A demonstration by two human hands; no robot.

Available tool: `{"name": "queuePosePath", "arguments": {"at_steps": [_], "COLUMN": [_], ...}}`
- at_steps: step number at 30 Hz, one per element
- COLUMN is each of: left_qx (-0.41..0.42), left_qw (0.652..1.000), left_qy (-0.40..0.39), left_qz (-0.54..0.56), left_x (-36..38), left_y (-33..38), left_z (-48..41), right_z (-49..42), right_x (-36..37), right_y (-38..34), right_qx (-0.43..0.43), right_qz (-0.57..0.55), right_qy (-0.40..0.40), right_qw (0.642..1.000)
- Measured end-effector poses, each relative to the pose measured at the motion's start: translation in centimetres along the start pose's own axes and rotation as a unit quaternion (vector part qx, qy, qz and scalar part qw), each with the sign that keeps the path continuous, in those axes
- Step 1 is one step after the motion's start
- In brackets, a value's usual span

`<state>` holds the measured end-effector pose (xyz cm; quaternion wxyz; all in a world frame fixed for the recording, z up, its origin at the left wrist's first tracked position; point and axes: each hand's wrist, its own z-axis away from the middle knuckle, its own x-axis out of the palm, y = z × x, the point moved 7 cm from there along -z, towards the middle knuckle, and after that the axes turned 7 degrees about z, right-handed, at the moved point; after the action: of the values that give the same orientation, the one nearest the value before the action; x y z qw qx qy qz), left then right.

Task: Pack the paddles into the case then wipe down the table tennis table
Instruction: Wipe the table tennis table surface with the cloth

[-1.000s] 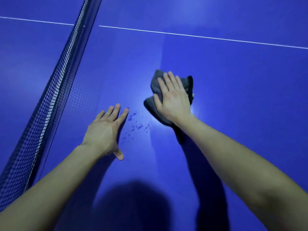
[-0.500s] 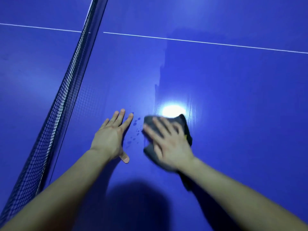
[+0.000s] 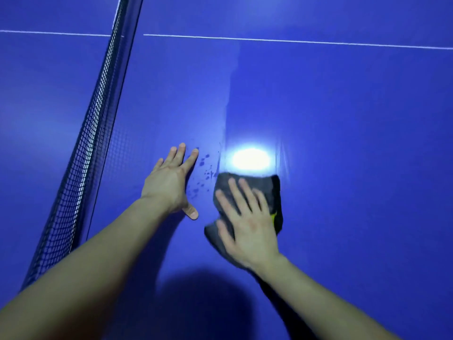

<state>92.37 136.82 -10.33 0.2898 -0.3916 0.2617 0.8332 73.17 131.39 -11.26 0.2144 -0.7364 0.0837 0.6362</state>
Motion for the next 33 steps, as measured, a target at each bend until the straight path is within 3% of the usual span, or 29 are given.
{"name": "queuePosePath", "arguments": {"at_steps": [2, 5, 10, 13, 17, 21, 24, 27, 30, 33], "left_qx": [-0.002, -0.007, -0.005, -0.006, -0.008, 0.001, -0.002, 0.011, 0.015, 0.011], "left_qw": [1.000, 1.000, 1.000, 1.000, 1.000, 1.000, 0.997, 0.993, 0.998, 0.999], "left_qy": [-0.002, -0.006, -0.002, 0.002, 0.000, 0.009, 0.077, 0.115, 0.067, 0.006], "left_qz": [-0.002, -0.001, -0.010, 0.000, 0.008, 0.003, 0.026, 0.036, 0.012, -0.049], "left_x": [-0.1, -0.1, 0.1, 0.2, 0.2, -0.5, -0.2, 2.2, 5.8, 8.9], "left_y": [0.1, 0.1, 0.0, -0.1, 0.1, 0.8, 1.0, 0.5, -0.6, -1.5], "left_z": [0.0, 0.0, -0.3, -0.3, 0.2, 1.2, 4.2, 9.4, 14.5, 17.7], "right_z": [6.2, 3.6, -12.6, -14.9, -4.1, 9.8, 10.1, 1.9, -3.7, -0.3], "right_x": [-0.1, 0.2, 0.7, 1.1, 0.1, 0.2, 0.5, 0.2, 0.2, 0.0], "right_y": [-2.0, 0.6, 7.0, 7.5, 1.7, -5.6, -3.5, 1.4, 3.6, 0.7], "right_qx": [-0.049, -0.088, 0.063, 0.104, 0.095, -0.020, -0.083, 0.002, 0.101, 0.125], "right_qz": [0.014, 0.040, 0.061, 0.078, 0.032, 0.012, 0.042, 0.063, 0.072, 0.046], "right_qy": [-0.047, -0.033, 0.049, 0.082, 0.090, 0.017, -0.006, 0.036, 0.045, 0.082], "right_qw": [0.998, 0.995, 0.995, 0.988, 0.991, 1.000, 0.996, 0.997, 0.991, 0.988]}}
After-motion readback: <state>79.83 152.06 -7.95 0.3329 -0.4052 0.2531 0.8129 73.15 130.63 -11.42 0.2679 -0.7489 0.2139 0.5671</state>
